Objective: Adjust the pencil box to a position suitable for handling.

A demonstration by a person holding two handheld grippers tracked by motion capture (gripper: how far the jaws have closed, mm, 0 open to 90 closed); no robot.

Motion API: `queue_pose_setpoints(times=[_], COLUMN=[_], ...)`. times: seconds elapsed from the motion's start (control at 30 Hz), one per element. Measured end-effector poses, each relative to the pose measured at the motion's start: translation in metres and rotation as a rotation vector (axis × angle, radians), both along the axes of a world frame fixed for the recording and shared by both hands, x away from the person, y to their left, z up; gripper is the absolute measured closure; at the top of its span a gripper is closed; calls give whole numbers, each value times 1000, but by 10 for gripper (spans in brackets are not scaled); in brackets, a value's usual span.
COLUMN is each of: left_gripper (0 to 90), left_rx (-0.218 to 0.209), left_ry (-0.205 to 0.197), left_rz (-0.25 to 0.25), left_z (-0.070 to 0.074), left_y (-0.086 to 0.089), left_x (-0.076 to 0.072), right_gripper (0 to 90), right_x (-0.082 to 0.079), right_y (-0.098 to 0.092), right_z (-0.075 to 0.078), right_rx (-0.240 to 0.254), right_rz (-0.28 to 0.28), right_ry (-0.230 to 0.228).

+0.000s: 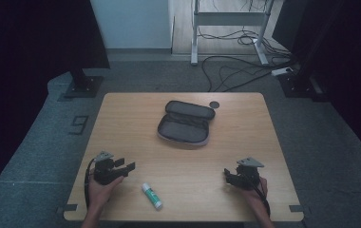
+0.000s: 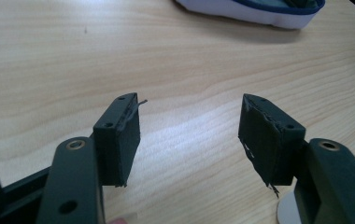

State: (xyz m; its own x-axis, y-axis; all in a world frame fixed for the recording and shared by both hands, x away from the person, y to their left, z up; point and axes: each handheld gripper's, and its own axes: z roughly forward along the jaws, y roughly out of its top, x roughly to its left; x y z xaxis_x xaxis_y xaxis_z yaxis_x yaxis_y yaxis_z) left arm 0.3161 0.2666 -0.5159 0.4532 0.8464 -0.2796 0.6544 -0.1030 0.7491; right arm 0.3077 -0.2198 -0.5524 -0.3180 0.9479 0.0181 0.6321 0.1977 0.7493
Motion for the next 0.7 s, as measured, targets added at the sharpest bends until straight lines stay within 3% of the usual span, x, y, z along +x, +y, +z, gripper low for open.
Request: queue_pose_setpoints(times=[0.37, 0.5, 0.7], left_gripper=[392, 382, 381], left_rx=[-80, -89, -70], left_ry=[-29, -36, -46], left_rz=[-31, -42, -55], left_z=[24, 32, 40], left_y=[-13, -17, -29], left_x=[18, 26, 39], right_gripper=[280, 277, 278], right_x=[4, 8, 20], right_y=[0, 4, 8], right_z=[23, 30, 37], right_rx=[73, 95, 103], right_rz=[1, 3, -2], right_ry=[-39, -40, -34])
